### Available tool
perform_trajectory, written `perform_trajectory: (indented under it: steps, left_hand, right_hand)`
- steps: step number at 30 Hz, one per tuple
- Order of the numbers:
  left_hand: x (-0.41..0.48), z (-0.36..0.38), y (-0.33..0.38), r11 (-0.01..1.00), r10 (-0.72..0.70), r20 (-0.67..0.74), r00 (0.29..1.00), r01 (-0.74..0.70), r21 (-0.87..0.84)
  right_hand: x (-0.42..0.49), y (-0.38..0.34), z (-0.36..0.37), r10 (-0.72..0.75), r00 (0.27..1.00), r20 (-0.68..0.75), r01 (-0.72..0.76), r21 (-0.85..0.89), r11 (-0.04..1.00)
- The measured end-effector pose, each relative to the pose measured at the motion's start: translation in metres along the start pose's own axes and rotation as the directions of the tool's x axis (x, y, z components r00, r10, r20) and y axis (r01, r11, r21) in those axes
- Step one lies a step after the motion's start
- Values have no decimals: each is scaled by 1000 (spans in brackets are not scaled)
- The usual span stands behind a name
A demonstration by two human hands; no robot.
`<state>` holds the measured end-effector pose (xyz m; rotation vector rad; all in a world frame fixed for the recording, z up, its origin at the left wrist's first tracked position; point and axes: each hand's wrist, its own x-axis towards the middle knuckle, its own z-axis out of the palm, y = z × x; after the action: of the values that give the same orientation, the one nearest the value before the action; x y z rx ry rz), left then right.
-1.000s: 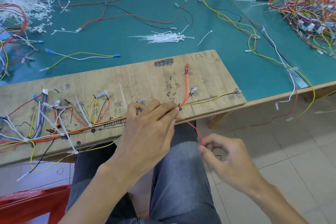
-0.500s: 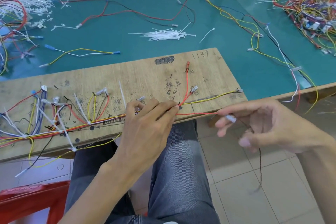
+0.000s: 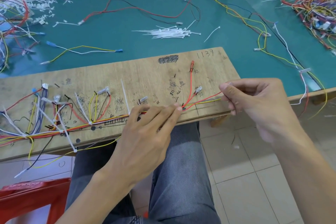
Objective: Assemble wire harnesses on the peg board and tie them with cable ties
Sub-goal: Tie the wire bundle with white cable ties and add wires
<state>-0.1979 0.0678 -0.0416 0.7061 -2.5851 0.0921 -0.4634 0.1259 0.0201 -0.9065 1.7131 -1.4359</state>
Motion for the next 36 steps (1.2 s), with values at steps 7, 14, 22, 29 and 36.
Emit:
perform_trajectory:
  steps: [7, 14, 22, 29, 36]
  left_hand:
    - [9, -2, 13, 996, -30, 42, 999, 27, 81]
    - [4, -4, 18, 966, -39, 241, 970, -25, 256]
    - [10, -5, 17, 975, -61, 226, 972, 9, 223]
    - [9, -3, 15, 978, -57, 225, 973, 9, 209]
    - [10, -3, 14, 986, -68, 159, 985, 42, 162]
  right_hand:
    - [37, -28, 21, 224, 955, 194, -232, 20, 973]
    - [83, -25, 88, 104, 978, 181, -16, -430, 903]
    - [94, -12, 108, 22, 993, 112, 55, -638, 768]
    - [84, -16, 115, -127, 985, 120, 173, -768, 616]
    - [67, -15, 120, -253, 956, 150, 259, -834, 487]
